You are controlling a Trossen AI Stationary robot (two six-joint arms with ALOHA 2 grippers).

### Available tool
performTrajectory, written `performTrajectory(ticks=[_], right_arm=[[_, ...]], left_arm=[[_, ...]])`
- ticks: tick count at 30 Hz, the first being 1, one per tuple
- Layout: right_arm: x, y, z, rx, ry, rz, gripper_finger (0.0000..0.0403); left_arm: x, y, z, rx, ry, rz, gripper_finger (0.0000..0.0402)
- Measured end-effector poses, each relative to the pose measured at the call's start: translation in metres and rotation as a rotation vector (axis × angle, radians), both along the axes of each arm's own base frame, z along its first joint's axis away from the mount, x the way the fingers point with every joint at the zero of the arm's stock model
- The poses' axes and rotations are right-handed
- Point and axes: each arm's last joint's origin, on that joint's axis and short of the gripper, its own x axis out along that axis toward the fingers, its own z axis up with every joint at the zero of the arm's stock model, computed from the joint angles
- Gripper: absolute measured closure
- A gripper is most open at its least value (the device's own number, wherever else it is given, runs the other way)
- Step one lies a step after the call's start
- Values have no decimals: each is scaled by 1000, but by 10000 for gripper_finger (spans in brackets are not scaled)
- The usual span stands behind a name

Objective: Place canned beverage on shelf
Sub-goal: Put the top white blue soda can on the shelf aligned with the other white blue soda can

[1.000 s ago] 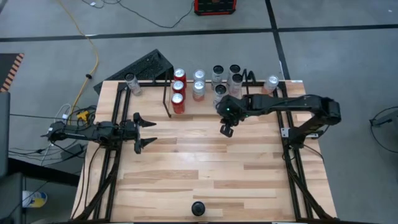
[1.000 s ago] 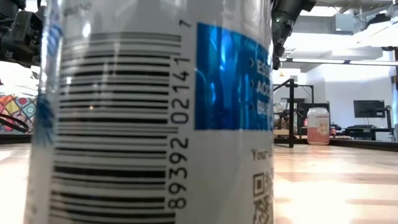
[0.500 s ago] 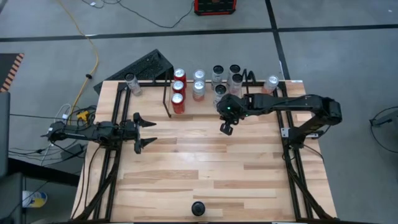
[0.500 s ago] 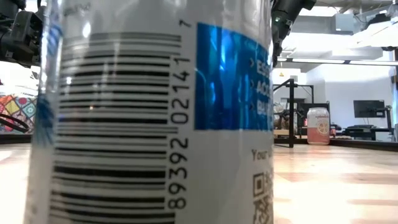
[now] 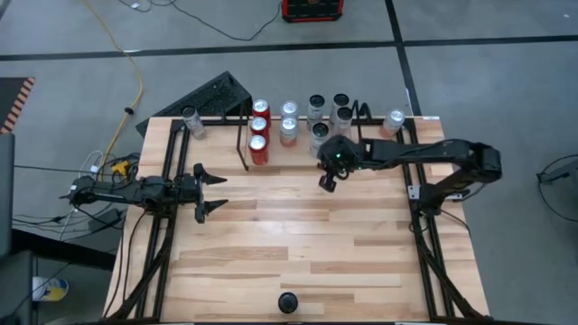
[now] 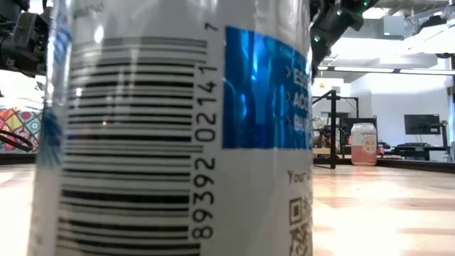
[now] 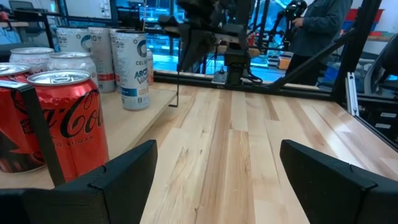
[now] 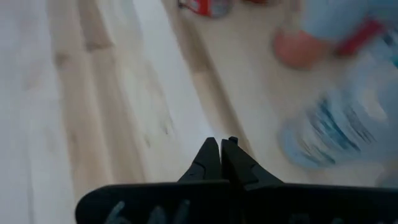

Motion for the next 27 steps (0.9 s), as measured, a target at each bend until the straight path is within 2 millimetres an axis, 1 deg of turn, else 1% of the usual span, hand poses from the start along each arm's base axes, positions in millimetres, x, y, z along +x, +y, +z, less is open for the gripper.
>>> performTrajectory(ticks=[2,6,11,17,19,22,27], right_arm=[[-7,-6,-4,22,5,-33,403],[-14,-17,-6,87,-13,-29,403],[-15,-29,-7,102,-33,-73,403],[-11,-40,-10,78,-51,-54,403],[-15,-44,-16,93,-6,-73,403],[-16,-51,-12,82,-36,-96,403],[-21,-60,-13,80,-29,-123,403]], left_arm=[[0,0,0,0,0,0,74],[0,0,0,0,0,0,74],[0,0,0,0,0,0,74],[0,0,0,0,0,0,74],[0,0,0,0,0,0,74],[0,0,0,0,0,0,74],[0,0,0,0,0,0,74]])
